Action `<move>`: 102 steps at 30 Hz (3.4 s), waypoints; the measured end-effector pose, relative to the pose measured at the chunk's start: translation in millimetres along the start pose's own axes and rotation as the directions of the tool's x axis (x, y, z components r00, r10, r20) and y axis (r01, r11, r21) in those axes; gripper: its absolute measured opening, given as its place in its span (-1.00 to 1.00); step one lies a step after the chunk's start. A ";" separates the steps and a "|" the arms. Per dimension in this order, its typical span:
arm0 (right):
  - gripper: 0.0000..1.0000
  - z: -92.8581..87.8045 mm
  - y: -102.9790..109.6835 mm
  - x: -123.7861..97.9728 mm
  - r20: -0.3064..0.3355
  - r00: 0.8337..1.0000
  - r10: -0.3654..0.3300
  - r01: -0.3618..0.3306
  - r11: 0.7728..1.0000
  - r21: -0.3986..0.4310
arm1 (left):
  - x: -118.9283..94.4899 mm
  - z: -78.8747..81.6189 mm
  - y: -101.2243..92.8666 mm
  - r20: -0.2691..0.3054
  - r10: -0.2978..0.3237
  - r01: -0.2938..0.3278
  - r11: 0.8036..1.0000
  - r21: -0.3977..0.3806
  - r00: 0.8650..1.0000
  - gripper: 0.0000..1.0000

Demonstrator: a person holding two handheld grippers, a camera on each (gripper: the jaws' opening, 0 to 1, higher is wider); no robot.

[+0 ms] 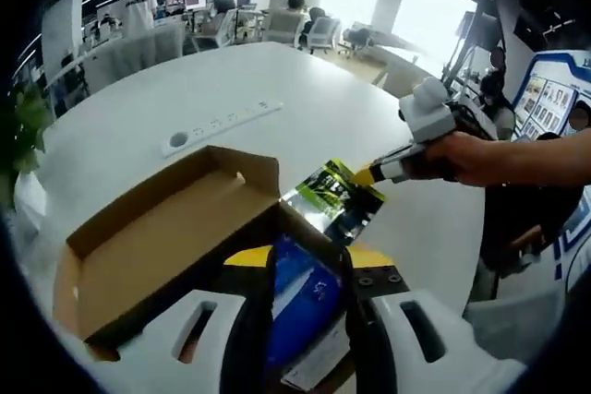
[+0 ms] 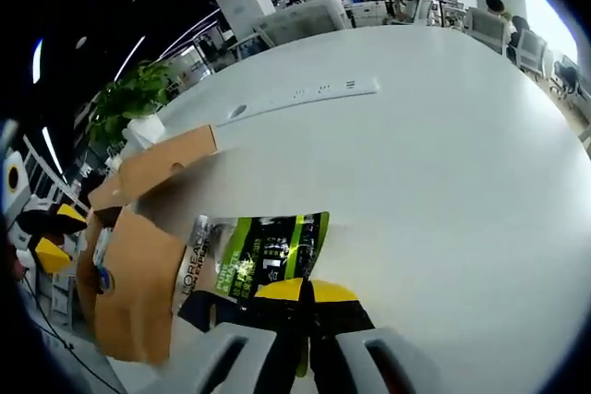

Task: Operate the shoe box by opening the lid, removing the specified soft item, and placing it in the target area until the item is outside and the box remains undamaged.

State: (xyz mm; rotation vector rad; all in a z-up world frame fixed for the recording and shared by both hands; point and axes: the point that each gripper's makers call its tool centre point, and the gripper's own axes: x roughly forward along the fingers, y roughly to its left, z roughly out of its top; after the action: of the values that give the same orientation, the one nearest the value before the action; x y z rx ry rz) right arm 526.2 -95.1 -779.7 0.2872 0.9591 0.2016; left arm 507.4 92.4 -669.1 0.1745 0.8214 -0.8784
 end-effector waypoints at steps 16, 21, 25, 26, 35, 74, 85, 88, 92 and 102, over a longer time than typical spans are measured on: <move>-1.00 -3.8 -6.4 -1.0 -0.030 0.999 -0.032 0.030 0.999 -0.037 | -23.5 -21.4 16.4 -0.001 0.036 -0.036 0.999 -0.038 0.999 -0.44; -0.95 -8.4 -6.7 -2.9 -0.045 0.998 -0.038 0.035 0.998 -0.055 | -30.5 -26.9 21.2 -0.003 0.046 -0.047 0.998 -0.047 0.999 -0.44; -0.92 -5.2 -5.2 -11.8 -0.030 0.999 -0.044 0.042 0.996 -0.079 | -37.7 -28.2 26.0 0.005 0.058 -0.057 0.997 -0.050 0.998 -0.44; -0.89 -3.8 -4.5 -14.0 -0.023 0.999 -0.043 0.041 0.996 -0.083 | -40.5 -29.5 28.9 0.006 0.065 -0.065 0.997 -0.050 0.998 -0.44; -0.67 7.4 11.9 -36.3 0.037 0.999 0.002 0.005 0.985 -0.170 | -59.1 -35.9 38.5 0.037 0.083 -0.080 0.994 -0.077 0.996 -0.37; -0.12 -6.6 213.4 -77.8 0.059 0.916 0.396 -0.327 0.825 -0.461 | -145.3 -88.0 69.1 0.153 0.196 -0.161 0.964 -0.213 0.969 -0.03; 0.00 -19.0 260.1 -68.5 -0.024 0.903 0.430 -0.364 0.732 -0.575 | -148.4 -101.9 72.0 0.144 0.168 -0.141 0.973 -0.184 0.975 0.05; 0.00 -19.2 265.8 -65.8 -0.033 0.903 0.429 -0.365 0.723 -0.586 | -148.5 -103.1 74.7 0.136 0.165 -0.140 0.974 -0.176 0.977 0.06; 0.01 -22.1 274.0 -60.0 -0.058 0.899 0.434 -0.381 0.709 -0.594 | -148.5 -104.6 78.9 0.124 0.162 -0.143 0.978 -0.151 0.979 0.10; 0.04 -19.9 288.0 -43.5 -0.120 0.896 0.427 -0.397 0.650 -0.648 | -141.5 -107.4 85.6 0.068 0.148 -0.145 0.988 -0.053 0.987 0.12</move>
State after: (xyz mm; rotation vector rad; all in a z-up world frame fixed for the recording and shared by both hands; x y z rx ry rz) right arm 473.3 166.9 -662.3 -0.1606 0.7068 0.9419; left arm 458.8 283.3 -659.6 0.1589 0.7523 -0.7220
